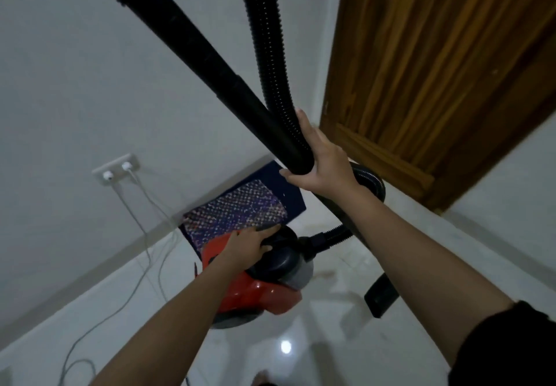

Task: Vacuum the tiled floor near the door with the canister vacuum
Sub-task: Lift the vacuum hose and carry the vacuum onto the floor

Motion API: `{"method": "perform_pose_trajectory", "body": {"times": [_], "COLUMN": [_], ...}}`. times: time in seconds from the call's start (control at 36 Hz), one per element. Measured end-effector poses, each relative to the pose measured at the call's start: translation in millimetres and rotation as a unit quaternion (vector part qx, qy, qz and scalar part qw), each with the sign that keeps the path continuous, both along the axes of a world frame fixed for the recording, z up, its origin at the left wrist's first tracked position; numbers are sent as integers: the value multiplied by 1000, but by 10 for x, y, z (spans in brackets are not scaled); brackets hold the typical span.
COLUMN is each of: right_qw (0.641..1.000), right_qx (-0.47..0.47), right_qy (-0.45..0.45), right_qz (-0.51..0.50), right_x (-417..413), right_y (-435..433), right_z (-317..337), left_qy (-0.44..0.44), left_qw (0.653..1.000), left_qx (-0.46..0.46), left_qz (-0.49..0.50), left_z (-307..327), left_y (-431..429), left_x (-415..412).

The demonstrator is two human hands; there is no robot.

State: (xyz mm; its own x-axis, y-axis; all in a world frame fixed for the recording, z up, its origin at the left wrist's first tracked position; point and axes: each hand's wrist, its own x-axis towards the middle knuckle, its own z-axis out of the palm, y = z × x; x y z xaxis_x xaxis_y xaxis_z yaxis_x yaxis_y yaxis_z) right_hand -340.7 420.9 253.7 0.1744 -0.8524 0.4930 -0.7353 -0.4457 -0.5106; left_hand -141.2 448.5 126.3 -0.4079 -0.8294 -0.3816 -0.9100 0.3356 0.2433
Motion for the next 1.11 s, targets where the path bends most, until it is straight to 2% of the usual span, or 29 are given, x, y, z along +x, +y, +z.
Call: {"method": "perform_pose_trajectory", "body": {"times": [0.14,0.33,0.5,0.75,0.89,1.11], "right_qw": [998,998,998,994,991,992], "right_qx": [11,29,33,98,125,109], "right_qy": [-19,-2,11,12,-12,-69], "right_qz": [-51,-64,-60,-55,-43,-8], "right_x": [-19,183,541,928,1010,1151], "right_y": [608,1400,1937,2295,2383,2280], "right_z": [-14,-265,-612,-1603,-2245,-3209], "left_qy": [34,106,96,65,48,58], "left_qw": [999,992,992,993,993,993], "left_qx": [39,62,72,79,79,70], "left_qz": [-17,2,38,66,67,73], "left_z": [-117,-520,-852,-1518,-2111,-3246], "left_y": [580,1300,1836,2350,2522,2535], "left_x": [-60,194,556,964,1073,1237]}}
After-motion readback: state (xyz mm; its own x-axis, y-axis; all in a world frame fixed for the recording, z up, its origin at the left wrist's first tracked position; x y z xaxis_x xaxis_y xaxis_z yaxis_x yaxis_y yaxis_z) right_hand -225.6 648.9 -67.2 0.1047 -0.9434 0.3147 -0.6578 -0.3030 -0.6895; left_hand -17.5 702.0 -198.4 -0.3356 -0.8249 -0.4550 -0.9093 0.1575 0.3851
